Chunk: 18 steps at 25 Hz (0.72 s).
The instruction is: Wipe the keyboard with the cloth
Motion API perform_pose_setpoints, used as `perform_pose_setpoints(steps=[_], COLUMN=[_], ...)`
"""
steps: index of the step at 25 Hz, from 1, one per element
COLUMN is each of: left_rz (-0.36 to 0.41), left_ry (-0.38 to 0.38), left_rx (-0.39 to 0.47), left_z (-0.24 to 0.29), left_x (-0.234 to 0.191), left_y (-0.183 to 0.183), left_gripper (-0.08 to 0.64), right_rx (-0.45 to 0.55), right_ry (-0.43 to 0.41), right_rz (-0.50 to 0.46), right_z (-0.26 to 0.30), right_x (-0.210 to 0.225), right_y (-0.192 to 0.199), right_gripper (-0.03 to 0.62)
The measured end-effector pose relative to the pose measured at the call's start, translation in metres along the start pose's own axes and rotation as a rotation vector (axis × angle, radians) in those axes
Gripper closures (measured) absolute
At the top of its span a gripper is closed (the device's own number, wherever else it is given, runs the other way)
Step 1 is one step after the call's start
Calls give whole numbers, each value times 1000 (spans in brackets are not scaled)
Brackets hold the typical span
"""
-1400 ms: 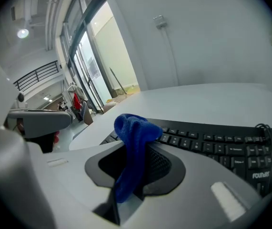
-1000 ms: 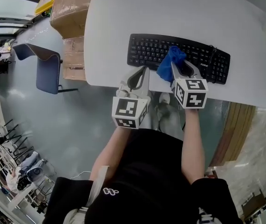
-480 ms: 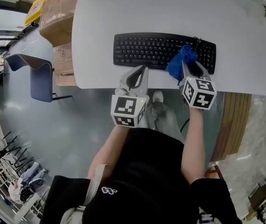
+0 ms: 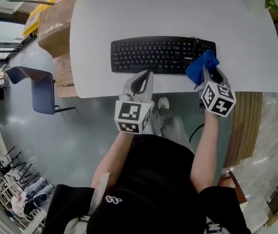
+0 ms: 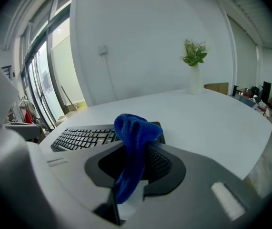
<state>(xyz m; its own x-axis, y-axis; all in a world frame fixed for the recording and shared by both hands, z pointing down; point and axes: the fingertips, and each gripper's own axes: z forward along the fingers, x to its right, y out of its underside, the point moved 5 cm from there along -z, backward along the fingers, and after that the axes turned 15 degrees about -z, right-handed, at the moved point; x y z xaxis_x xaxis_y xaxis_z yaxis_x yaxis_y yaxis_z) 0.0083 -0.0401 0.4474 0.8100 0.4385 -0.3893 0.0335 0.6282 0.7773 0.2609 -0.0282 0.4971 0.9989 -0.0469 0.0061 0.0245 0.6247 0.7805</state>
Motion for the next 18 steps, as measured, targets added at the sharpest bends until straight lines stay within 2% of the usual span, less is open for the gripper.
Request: perform_pose_setpoints(steps=[8, 12, 18], left_rz=[30, 39, 56], left_ry=[23, 37, 42], left_rx=[22, 55, 177], left_z=[-4, -4, -17], left_x=[20, 31, 46], left_y=[-14, -22, -59], left_gripper=[561, 561, 561], right_rx=[27, 149, 323], right_ry=[131, 148, 98], right_rz=[57, 55, -13], right_z=[-32, -53, -80], right_x=[43, 44, 36], right_y=[6, -9, -67], right_gripper=[492, 494, 494])
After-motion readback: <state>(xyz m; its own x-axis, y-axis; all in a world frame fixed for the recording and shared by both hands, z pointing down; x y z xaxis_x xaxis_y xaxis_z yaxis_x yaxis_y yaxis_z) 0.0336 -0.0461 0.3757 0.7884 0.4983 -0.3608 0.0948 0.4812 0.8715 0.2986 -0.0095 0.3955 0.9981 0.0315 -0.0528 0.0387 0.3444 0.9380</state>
